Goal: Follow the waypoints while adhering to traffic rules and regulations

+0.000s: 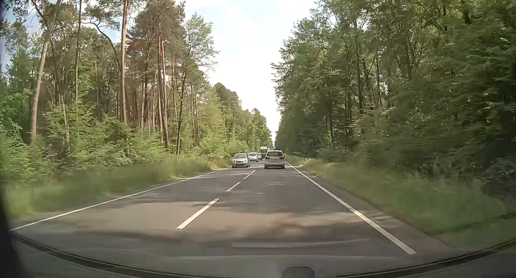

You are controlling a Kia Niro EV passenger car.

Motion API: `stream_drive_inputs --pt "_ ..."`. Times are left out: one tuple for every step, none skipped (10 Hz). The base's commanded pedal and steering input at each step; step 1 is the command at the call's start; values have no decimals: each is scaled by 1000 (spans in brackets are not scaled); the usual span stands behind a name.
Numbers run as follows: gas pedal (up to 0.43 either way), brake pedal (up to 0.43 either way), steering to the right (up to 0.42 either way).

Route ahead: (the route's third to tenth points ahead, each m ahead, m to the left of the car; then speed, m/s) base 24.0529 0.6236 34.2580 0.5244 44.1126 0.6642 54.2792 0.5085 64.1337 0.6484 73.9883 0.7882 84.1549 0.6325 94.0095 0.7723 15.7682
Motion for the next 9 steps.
stream_drive_inputs --pt "39 37 -1" --pt "39 30 -1" --pt "47 30 -1" --pt "47 37 -1" --pt "47 30 -1" --pt "47 30 1" --pt "47 30 1" --pt "47 30 1" --pt "59 30 1"
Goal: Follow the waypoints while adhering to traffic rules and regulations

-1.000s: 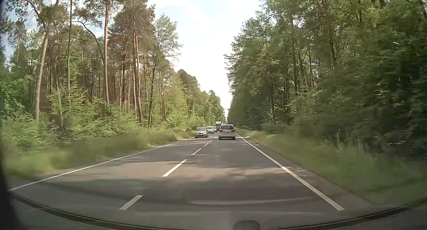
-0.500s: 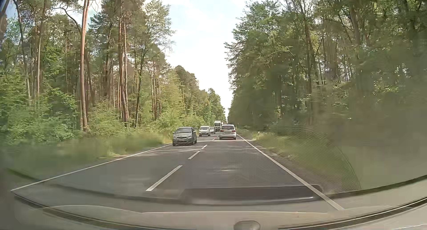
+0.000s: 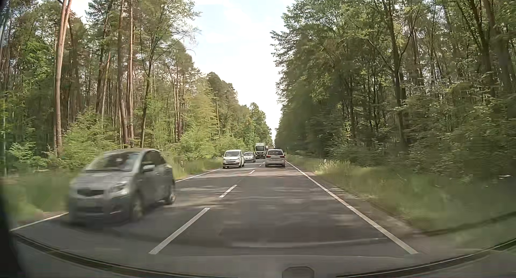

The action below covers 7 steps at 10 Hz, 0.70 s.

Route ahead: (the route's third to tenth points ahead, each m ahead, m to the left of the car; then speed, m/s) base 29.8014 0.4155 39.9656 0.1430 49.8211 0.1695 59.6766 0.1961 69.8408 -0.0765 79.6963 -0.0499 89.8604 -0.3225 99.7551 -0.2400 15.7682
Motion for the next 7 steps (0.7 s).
stream_drive_inputs --pt "59 37 1" --pt "59 30 1" --pt "59 37 1" --pt "59 37 0" --pt "59 37 0" --pt "59 37 0" --pt "59 30 0"
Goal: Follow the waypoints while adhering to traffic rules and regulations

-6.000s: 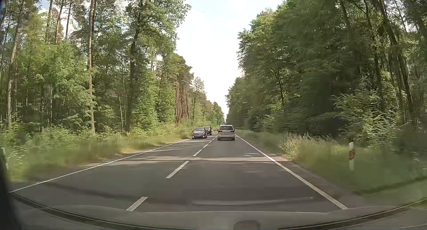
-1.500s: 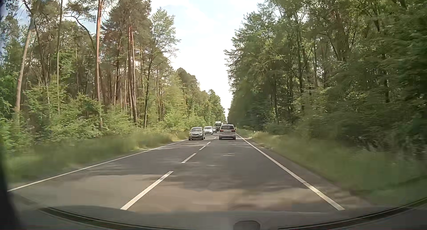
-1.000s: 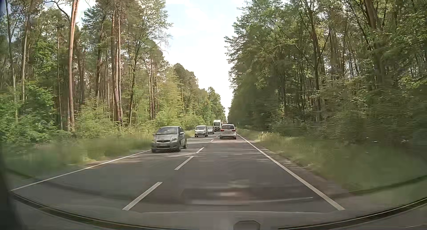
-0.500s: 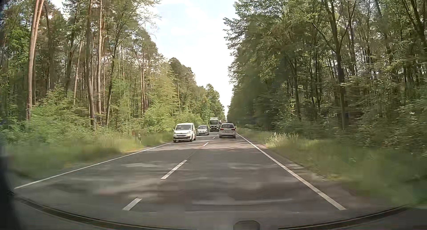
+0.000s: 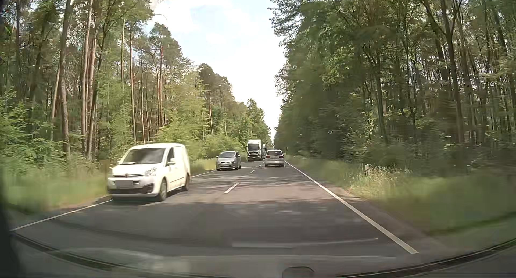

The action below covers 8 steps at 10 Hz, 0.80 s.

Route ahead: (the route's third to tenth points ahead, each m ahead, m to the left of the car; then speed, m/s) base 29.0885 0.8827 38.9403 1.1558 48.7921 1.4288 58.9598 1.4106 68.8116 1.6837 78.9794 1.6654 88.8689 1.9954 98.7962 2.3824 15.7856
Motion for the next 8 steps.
stream_drive_inputs --pt "67 37 0" --pt "67 37 0" --pt "67 37 0" --pt "67 30 0" --pt "67 30 0" --pt "67 30 0" --pt "67 30 0" --pt "67 37 0"
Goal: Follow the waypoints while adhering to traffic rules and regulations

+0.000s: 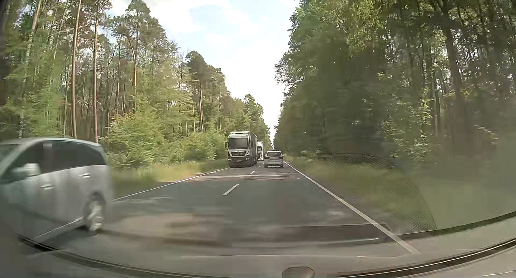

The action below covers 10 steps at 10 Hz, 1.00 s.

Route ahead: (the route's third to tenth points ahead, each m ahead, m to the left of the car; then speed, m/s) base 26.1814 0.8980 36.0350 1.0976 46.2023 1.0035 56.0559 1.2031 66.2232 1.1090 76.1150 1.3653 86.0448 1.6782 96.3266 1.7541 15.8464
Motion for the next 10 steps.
stream_drive_inputs --pt "67 37 0" --pt "67 37 0" --pt "67 37 0" --pt "67 37 0" --pt "67 37 0" --pt "67 37 0" --pt "67 30 0" --pt "67 30 0" --pt "67 37 0" --pt "67 30 0"
